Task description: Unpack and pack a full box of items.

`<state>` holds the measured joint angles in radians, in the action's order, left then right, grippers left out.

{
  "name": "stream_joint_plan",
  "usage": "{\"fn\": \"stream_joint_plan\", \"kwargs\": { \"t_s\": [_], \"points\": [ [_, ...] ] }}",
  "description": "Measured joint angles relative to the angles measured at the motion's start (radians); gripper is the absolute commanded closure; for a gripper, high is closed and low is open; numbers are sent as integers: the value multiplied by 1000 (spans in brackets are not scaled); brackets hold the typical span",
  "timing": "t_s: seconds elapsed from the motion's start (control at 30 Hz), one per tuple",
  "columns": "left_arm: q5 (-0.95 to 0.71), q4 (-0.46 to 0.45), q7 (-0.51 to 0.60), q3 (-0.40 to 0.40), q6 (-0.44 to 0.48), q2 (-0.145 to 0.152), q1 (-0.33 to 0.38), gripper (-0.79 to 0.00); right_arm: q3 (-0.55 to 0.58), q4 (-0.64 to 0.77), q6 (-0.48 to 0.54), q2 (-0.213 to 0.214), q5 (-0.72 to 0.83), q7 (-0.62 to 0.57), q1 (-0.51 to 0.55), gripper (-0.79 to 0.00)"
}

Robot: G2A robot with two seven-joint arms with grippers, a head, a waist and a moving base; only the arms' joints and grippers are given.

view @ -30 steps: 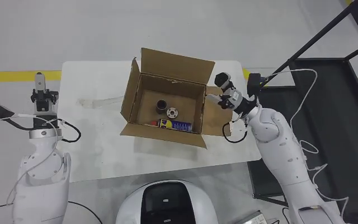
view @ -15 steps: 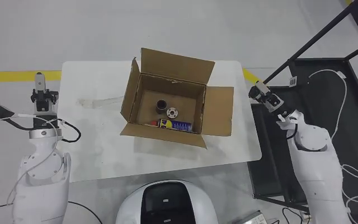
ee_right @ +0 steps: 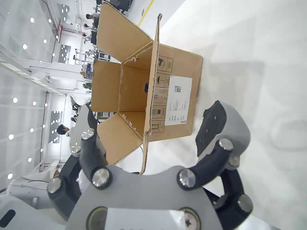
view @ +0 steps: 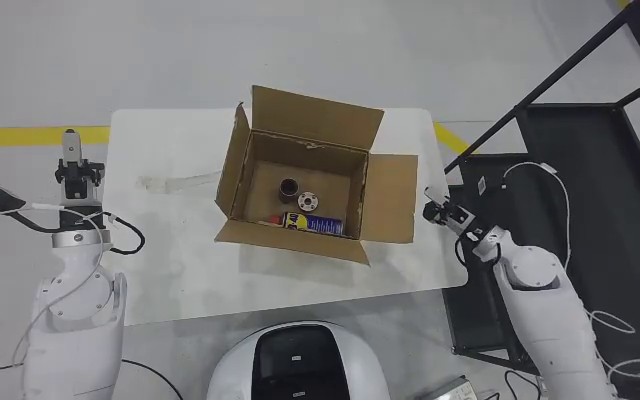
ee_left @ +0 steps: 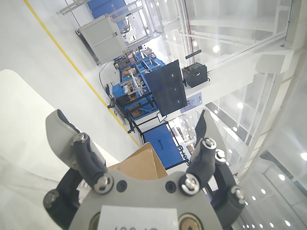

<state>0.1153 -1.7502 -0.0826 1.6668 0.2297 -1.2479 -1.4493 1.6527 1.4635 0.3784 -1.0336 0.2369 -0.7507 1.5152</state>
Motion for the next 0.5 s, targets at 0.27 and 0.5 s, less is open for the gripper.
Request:
{"fn": "stream_joint_plan", "kwargs": {
  "t_s": [0.27,0.5],
  "points": [
    [0,0,0,0,0,0,0,-785,-42,73,-8,-9,166,-60,-29,-785],
    [0,0,0,0,0,0,0,-785,-67,139,-11,-10,190,-92,-64,-785]
  ]
}}
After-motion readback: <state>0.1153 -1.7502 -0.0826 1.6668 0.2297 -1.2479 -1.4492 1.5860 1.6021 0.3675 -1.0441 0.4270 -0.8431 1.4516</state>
